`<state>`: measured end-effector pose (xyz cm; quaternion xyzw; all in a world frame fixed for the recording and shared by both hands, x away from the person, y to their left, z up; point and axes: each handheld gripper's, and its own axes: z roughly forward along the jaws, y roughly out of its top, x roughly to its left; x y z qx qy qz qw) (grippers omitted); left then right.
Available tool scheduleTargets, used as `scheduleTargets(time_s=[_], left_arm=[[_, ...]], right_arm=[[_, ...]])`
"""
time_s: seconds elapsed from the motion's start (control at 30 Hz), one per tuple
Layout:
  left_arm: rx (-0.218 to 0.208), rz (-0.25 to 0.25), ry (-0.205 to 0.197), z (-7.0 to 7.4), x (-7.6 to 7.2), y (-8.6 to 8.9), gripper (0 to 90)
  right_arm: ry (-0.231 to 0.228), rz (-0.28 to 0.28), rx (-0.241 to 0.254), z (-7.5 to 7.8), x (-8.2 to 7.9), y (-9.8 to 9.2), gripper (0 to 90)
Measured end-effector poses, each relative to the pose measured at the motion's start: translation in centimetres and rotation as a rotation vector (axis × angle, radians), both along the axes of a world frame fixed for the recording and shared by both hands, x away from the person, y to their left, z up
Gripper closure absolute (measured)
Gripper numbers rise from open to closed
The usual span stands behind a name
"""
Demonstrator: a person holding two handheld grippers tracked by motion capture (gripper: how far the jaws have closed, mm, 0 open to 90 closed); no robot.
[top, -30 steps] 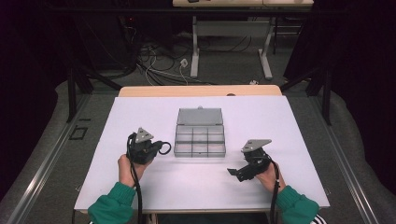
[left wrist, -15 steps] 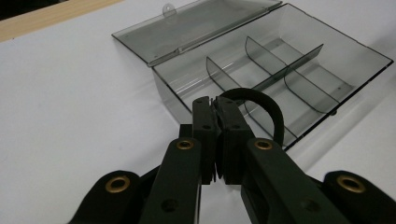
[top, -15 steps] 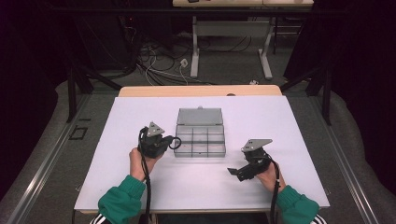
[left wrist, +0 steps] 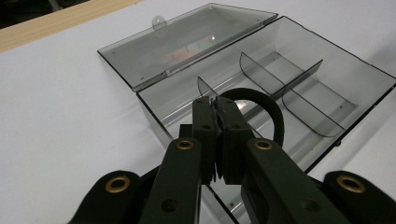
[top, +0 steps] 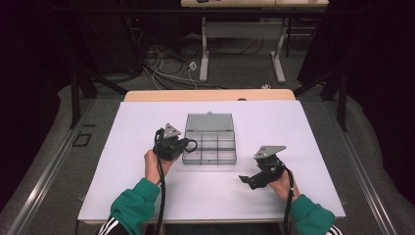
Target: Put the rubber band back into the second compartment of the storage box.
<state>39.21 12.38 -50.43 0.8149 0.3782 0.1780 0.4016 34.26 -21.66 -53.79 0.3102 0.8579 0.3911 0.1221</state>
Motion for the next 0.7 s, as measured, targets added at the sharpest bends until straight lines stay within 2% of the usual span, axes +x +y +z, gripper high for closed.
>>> scheduleTargets(time_s=[0.13, 0.33, 0.7], left_arm=[[-0.006, -0.005, 0.006, 0.0, 0.3, -0.5, 87.1], [0.003, -0.013, -0.002, -0.2, 0.9, -1.2, 87.1], [0.020, -0.019, 0.009, -0.6, 2.1, -2.6, 87.1]], right_arm=[[-0.002, 0.002, 0.000, 0.0, 0.0, 0.0, 0.2], [0.003, 0.012, -0.004, 0.0, 0.1, 0.1, 0.2], [0.005, 0.007, -0.006, 0.0, 0.1, 0.0, 0.2]])
